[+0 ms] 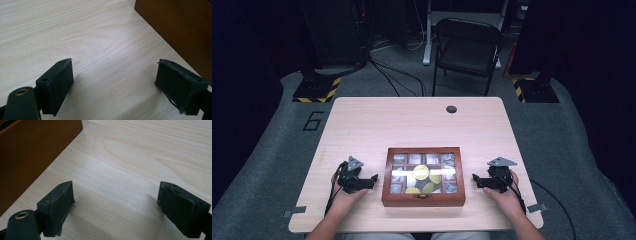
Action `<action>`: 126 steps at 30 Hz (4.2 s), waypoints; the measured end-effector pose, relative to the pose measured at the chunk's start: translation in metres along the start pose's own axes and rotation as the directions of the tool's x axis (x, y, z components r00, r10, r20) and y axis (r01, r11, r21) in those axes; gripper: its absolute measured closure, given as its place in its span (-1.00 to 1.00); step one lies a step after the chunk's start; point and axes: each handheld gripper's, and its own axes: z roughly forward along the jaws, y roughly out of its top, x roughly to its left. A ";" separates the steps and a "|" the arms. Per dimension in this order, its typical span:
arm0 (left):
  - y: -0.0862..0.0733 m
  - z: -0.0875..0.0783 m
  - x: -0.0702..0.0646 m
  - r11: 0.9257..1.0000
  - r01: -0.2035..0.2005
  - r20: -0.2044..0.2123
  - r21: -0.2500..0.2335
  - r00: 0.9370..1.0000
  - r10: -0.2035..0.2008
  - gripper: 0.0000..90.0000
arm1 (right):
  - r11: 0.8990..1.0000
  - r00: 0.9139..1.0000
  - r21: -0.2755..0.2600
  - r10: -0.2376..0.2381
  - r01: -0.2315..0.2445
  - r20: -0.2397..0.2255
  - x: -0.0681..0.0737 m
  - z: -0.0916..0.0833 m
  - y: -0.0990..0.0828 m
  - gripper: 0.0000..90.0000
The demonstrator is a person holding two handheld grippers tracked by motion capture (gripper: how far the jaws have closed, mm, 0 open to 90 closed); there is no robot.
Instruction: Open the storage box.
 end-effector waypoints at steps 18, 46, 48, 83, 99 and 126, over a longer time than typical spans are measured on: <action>0.000 -0.001 0.000 1.000 0.000 -0.005 0.001 1.000 0.000 -0.68 | 1.000 1.000 -0.002 -0.009 0.009 -0.002 -0.001 -0.001 -0.001 -0.69; 0.001 -0.013 0.003 0.996 0.091 0.031 -0.006 0.995 -0.091 -0.42 | 0.999 0.998 -0.005 0.046 -0.046 -0.033 0.000 -0.012 0.001 -0.19; 0.002 -0.017 0.001 0.995 0.100 0.045 -0.004 0.994 -0.099 -0.38 | 0.999 0.999 -0.007 0.033 -0.034 -0.036 0.000 -0.016 0.003 -0.15; 0.012 -0.087 -0.040 0.997 0.045 0.181 -0.066 0.983 -0.033 -0.15 | 0.995 0.978 -0.040 -0.094 0.088 -0.184 0.047 -0.082 0.008 0.05; 0.011 -0.096 -0.054 0.995 0.048 0.219 -0.087 0.975 -0.028 -0.14 | 0.994 0.965 -0.064 -0.100 0.087 -0.241 0.064 -0.094 0.007 0.06; -0.008 -0.091 -0.074 0.998 0.012 0.271 -0.064 0.963 0.006 -0.05 | 0.990 0.947 -0.063 -0.139 0.126 -0.290 0.084 -0.086 -0.007 0.07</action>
